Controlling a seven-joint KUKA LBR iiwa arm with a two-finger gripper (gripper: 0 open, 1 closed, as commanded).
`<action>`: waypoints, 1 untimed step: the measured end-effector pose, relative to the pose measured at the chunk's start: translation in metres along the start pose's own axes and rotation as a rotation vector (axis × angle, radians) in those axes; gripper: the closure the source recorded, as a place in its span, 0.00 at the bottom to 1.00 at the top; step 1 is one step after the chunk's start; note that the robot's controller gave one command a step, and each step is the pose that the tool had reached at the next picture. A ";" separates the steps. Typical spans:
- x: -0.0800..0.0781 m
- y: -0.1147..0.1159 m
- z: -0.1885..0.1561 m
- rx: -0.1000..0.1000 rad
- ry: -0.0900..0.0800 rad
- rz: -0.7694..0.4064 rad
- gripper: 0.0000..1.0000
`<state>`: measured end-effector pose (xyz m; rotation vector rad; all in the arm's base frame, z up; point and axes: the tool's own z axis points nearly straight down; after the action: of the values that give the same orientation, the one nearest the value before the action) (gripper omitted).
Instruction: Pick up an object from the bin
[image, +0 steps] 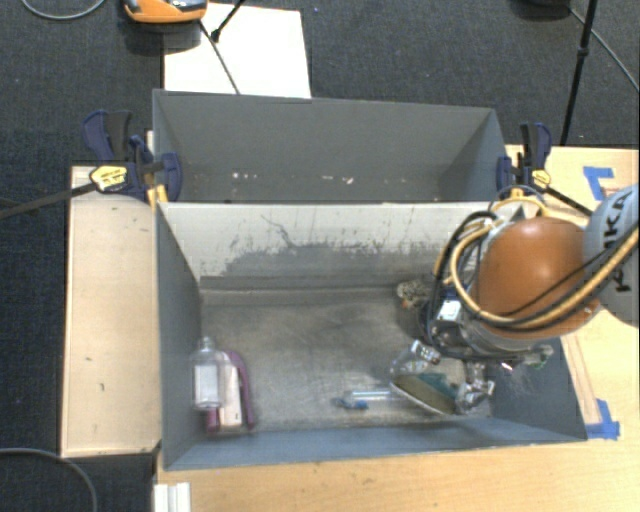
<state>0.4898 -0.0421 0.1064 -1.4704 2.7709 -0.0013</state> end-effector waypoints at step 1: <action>0.013 -0.010 -0.004 -0.001 0.003 0.525 0.00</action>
Offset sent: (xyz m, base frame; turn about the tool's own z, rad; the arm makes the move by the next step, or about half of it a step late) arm 0.0008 -0.0167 0.0040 0.5234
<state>0.4909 -0.0591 0.1105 -0.7016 3.0606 0.0001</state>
